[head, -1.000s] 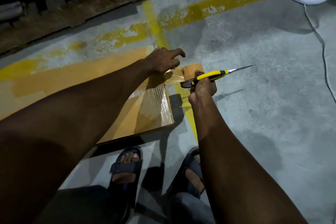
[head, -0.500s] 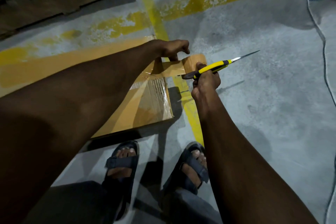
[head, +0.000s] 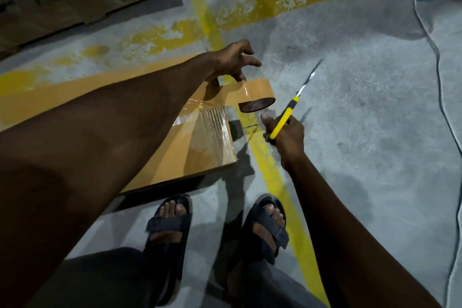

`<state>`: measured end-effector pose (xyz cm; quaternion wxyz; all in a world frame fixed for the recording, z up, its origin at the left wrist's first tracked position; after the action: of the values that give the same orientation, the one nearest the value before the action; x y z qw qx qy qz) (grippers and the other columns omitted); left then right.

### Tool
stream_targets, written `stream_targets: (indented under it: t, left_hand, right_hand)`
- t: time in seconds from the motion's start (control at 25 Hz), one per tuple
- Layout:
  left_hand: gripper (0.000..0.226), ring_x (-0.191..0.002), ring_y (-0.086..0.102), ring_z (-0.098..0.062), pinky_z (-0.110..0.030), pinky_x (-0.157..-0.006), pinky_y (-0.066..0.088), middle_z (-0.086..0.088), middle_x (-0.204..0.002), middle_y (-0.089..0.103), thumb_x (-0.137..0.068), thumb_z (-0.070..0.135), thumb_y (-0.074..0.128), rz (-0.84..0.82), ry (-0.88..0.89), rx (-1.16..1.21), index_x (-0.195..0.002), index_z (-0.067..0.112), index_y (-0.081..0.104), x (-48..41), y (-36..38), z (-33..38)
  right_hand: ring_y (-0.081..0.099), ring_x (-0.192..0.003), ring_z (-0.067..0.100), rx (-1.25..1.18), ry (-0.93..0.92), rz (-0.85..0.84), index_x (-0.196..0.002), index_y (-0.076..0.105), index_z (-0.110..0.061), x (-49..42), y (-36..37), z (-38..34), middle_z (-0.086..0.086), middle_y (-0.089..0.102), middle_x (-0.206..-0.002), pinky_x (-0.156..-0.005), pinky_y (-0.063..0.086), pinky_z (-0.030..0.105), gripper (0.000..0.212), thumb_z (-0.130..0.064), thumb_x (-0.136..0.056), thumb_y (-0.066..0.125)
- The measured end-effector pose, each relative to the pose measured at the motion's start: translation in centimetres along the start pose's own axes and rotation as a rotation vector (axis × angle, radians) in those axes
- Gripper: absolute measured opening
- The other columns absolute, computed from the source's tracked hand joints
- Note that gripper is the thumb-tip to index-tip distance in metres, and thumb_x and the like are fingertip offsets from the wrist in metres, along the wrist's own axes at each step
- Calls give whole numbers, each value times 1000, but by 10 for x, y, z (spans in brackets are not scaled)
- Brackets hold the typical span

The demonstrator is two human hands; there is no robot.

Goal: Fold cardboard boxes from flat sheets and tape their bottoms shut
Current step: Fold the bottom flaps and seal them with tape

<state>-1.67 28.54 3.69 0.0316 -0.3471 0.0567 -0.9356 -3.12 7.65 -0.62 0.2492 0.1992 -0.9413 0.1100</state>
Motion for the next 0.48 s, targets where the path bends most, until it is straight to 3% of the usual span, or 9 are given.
stream_targets:
  t: [0.08,0.16,0.28,0.36,0.48]
  left_hand:
    - [57,-60,49,-21,-16,-62,45,-7,-140,47,-98,26,14,14,-8,59,-146,-2,26,5,3,2]
    - [57,-59,44,-22,-20,-62,43,-6,-148,42,-99,26,14,28,-3,93,-148,-2,22,7,4,5]
    - [56,-62,41,-22,-28,-68,41,-6,-152,38,-99,26,16,39,21,101,-148,0,17,7,1,2]
    - [55,-62,43,-22,-31,-73,41,-5,-151,39,-99,27,17,48,36,97,-148,1,18,8,1,2]
    - [54,-59,47,-19,-29,-74,43,-3,-151,40,-99,28,17,52,46,85,-146,2,24,12,2,5]
  right_hand:
    - [49,-44,16,36,-25,-194,-61,52,-18,26,15,12,-1,51,-47,-55,43,37,37,-33,-80,80]
    - [51,-45,17,194,-10,-318,-63,53,-19,47,26,32,-1,54,-48,-57,44,42,47,-60,-70,76]
    - [53,-59,19,395,-24,-375,-74,49,-16,63,32,57,-1,54,-60,-67,48,46,69,-82,-60,64]
    - [51,-65,21,366,0,-381,-80,46,-15,66,33,69,0,49,-66,-71,47,51,78,-89,-58,61]
    - [48,-66,21,320,61,-422,-72,44,-31,68,34,85,-4,46,-64,-69,41,48,66,-92,-53,62]
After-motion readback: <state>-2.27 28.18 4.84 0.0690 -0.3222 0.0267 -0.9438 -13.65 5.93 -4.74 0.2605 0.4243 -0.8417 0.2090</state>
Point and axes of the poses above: each hand's wrist, its own x-axis away from the middle knuckle, its own y-axis out of the palm, z = x × y, the point moved 10 cm from there along -x, towards the middle knuckle
